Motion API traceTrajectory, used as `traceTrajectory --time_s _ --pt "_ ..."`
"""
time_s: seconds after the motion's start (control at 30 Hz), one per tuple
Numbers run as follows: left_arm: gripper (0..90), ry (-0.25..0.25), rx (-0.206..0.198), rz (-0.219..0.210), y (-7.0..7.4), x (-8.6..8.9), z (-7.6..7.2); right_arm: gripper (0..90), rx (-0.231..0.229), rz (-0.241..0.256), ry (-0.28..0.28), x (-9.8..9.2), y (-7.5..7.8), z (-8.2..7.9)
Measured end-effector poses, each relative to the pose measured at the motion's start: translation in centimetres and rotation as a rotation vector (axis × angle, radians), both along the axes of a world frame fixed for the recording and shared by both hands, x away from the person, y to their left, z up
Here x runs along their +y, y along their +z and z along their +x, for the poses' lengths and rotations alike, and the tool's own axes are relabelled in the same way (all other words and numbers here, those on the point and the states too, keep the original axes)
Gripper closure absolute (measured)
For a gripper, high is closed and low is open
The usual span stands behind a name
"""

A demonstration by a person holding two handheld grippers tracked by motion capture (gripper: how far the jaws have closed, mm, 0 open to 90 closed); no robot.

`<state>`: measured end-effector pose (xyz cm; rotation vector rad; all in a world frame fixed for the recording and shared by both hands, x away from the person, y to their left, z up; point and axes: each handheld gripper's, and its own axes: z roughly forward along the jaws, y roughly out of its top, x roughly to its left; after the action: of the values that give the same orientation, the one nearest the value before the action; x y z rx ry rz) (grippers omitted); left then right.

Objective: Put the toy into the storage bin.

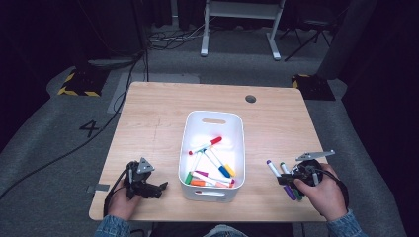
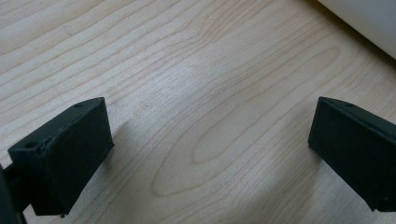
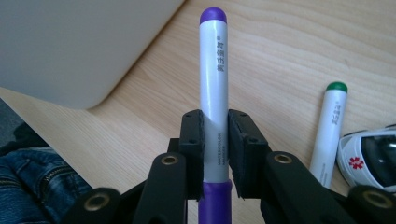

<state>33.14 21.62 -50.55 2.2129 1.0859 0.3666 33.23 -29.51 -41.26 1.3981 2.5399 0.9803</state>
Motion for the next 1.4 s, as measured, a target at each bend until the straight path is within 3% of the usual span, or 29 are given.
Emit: traceTrajectory --time_s 0.3,0.7,1.07,1.4 --pt "0.0 0.001 0.0 0.002 0.0 0.0 0.0 77.2 -0.041 0.087 0.037 0.6 2.2 0.1" --pt "0.0 0.01 0.004 0.0 0.0 0.0 -0.1 77.2 -0.094 0.086 0.099 3.1 5.2 0.8" --pt "0.0 0.01 0.001 0.0 0.0 0.0 -0.1 77.2 -0.133 0.119 0.163 5.8 7.7 1.9" --pt "0.0 0.014 0.004 0.0 0.0 0.0 -0.1 77.2 -0.149 0.135 0.216 8.6 9.3 2.2"
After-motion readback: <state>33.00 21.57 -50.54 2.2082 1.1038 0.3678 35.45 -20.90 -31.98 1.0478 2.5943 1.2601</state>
